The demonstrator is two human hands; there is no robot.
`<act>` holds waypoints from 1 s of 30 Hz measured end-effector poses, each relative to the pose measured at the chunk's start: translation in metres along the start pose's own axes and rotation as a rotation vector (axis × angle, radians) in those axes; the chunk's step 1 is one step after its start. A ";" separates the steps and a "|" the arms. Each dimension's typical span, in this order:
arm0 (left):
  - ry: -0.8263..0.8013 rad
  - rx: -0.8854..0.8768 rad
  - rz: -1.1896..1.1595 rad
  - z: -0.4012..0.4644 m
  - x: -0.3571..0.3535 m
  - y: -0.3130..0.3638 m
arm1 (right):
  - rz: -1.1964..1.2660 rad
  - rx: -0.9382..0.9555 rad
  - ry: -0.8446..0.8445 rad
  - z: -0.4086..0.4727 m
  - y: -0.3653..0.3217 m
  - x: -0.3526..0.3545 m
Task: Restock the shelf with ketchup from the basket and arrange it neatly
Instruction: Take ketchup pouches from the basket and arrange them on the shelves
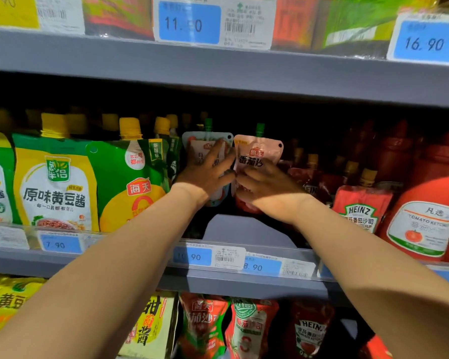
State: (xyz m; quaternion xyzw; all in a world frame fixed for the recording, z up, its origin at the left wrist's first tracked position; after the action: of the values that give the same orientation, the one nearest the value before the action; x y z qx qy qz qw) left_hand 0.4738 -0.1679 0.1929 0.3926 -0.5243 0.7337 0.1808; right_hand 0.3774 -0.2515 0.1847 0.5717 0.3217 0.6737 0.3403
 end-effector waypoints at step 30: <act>0.667 0.263 -0.600 -0.123 -0.013 0.025 | 0.430 -0.588 -0.106 -0.010 0.047 0.013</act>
State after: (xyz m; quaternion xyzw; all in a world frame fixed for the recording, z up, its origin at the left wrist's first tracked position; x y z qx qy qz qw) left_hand 0.4171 -0.0635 0.1496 0.2889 -0.2034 0.7955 0.4923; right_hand 0.3614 -0.2672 0.2292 0.5383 -0.0313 0.7628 0.3568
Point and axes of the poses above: each hand's wrist, its own z-axis towards the middle knuckle, its own x-axis out of the back of the hand, y = z × x, the point moved 4 cm from there along z, towards the middle knuckle, and after that the axes turned 8 degrees about -y, right-handed, at the moved point
